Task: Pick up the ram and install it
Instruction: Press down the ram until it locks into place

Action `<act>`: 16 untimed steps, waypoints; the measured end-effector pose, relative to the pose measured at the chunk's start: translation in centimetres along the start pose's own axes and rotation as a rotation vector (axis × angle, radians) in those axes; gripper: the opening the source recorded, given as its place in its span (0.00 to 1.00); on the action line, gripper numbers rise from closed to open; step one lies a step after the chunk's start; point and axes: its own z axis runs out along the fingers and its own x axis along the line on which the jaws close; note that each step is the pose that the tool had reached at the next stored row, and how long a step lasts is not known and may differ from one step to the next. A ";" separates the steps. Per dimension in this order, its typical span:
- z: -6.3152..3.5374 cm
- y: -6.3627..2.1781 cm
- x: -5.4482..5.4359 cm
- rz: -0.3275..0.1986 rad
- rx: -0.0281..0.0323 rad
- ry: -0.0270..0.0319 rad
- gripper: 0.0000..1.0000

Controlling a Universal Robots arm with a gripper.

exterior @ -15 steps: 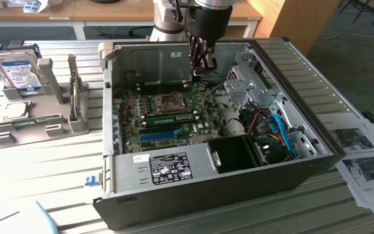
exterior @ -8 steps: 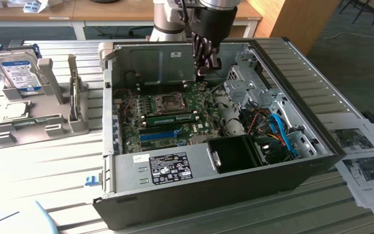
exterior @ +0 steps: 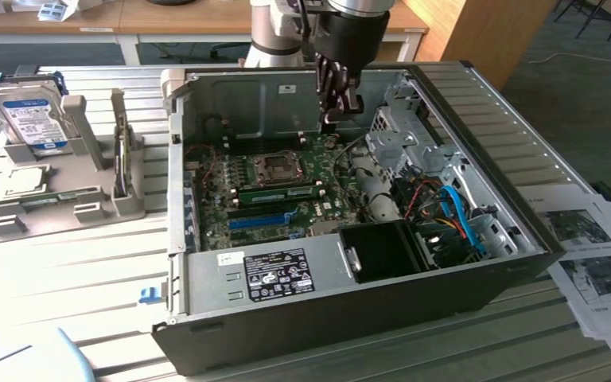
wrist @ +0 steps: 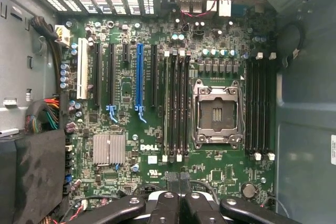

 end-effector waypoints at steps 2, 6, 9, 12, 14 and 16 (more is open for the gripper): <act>0.06 0.00 0.0 0.000 0.0001 -0.0004 0.09; 0.33 -0.01 0.0 0.000 -0.0001 0.0000 0.09; 0.62 -0.01 0.0 0.000 0.0000 0.0000 0.09; 0.94 -0.02 0.0 0.000 -0.0001 0.0001 0.09; 1.15 -0.02 0.0 0.000 0.0000 -0.0001 0.09; 1.35 -0.02 0.1 0.000 0.0000 0.0000 0.09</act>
